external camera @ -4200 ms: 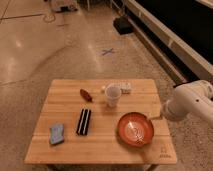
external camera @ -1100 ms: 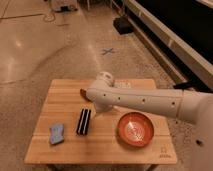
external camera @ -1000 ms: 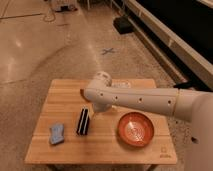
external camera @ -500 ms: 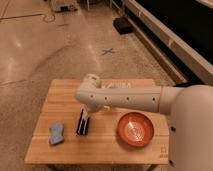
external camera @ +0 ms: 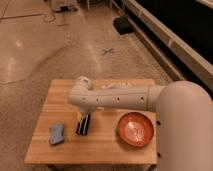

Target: Place the eraser on the white sponge

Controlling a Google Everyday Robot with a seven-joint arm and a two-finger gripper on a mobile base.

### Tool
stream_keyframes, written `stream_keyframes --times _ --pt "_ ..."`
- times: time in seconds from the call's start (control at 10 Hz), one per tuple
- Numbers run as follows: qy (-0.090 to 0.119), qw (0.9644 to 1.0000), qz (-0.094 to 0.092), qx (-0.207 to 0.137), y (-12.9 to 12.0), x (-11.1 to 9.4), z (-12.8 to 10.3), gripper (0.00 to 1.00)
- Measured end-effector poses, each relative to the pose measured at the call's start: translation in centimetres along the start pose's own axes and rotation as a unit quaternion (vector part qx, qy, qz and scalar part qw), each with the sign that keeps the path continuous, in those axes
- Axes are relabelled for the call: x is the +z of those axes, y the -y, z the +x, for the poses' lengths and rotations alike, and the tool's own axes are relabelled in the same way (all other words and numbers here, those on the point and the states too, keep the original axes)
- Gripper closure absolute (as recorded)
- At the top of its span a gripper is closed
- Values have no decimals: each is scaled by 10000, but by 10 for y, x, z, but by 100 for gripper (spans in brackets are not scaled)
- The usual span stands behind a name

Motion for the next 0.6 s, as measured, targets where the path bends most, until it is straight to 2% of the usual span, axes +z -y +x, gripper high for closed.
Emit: stream_keyframes --times 0.2,0.5,0.6 --pt "34 9998 30 -213 21 16 4 20" --pt "46 9995 15 -324 24 25 4 21" --pt "46 9993 29 -359 30 27 5 29"
